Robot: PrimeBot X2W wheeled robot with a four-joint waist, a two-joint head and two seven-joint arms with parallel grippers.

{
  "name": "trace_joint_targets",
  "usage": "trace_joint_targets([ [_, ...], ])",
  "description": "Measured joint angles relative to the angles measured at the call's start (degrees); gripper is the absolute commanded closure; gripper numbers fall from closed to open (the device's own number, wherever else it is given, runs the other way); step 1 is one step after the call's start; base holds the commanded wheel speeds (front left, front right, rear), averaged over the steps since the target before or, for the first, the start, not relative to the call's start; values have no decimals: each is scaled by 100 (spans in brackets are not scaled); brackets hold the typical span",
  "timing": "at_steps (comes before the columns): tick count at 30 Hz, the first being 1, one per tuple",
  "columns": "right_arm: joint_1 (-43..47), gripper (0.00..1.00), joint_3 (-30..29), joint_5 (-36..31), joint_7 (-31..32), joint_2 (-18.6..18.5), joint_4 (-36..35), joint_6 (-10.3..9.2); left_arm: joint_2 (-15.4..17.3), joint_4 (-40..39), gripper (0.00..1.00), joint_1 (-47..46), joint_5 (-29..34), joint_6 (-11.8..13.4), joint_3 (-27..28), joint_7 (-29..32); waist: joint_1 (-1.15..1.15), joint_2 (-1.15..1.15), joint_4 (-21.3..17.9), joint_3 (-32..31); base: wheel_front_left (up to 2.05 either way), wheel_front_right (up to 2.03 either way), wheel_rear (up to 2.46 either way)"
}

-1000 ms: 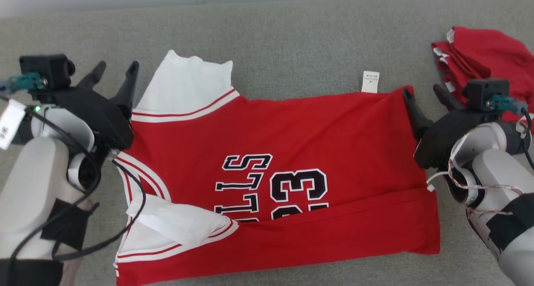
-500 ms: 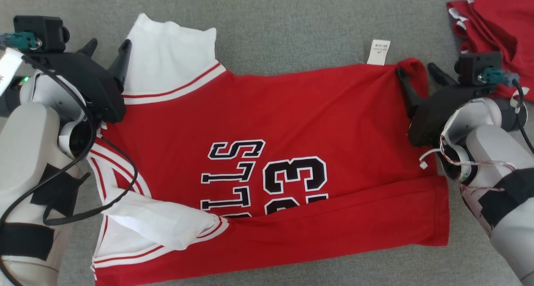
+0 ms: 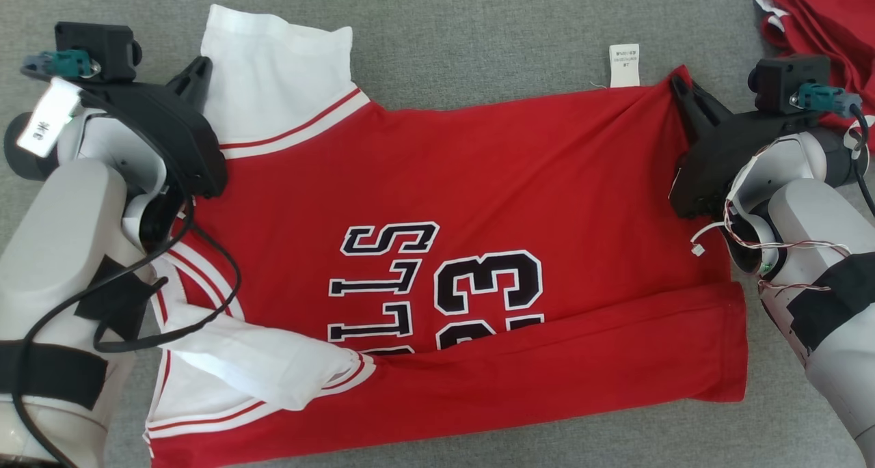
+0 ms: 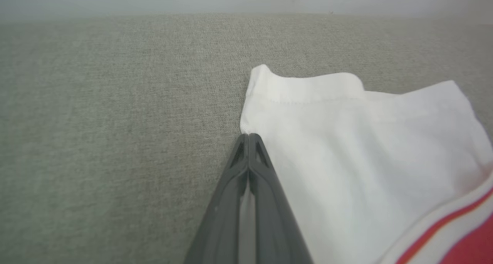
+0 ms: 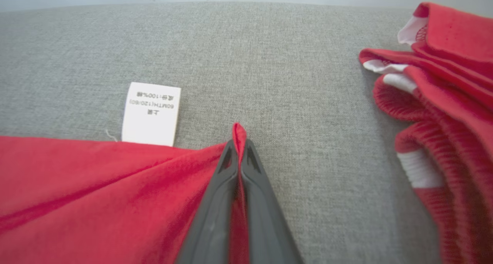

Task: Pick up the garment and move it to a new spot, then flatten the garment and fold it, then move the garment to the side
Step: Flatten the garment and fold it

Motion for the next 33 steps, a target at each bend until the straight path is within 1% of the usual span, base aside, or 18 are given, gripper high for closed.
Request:
trace_joint_targets([
  [4,-29,100,18,-36,-104,20,74,30,-1,142,100,-99,-35,-41,-74,-176,0,0,42,-62,0,0,0],
  [7,-97,100,15,-59,-200,48,160,86,86,213,100,-122,-101,-44,-86,-349,0,0,58,-115,0,0,0],
  [10,-126,100,-30,-53,-314,55,241,164,135,264,100,-230,-337,-44,-44,-548,1,1,66,-181,0,0,0],
  [12,-129,100,-70,-42,-405,65,278,179,144,267,100,-299,-377,-45,-62,-636,1,0,66,-231,0,0,0],
  [16,-135,100,-140,52,-556,90,378,319,237,268,100,-317,-565,-45,-96,-813,1,1,41,-329,0,0,0],
  [17,-135,100,-136,52,-573,96,400,333,268,268,100,-313,-606,-45,-145,-860,1,0,32,-354,0,0,0],
  [18,-132,100,-146,58,-615,98,414,388,288,265,100,-307,-631,-45,-209,-895,1,0,24,-380,0,0,0],
  [23,-85,100,-185,162,-799,44,488,648,254,112,100,-159,-812,-44,-481,-1082,0,0,20,-517,0,0,0],
  [28,114,100,-189,233,-1029,3,486,822,237,-229,100,103,-1124,-44,-736,-1361,0,0,74,-661,0,0,0],
  [30,265,100,-146,233,-1170,-52,457,884,357,-467,100,228,-1244,-44,-946,-1512,1,0,117,-764,0,0,0],
  [33,437,100,-147,272,-1335,-98,399,935,476,-655,100,441,-1444,-44,-1050,-1689,0,0,155,-891,0,0,0],
])
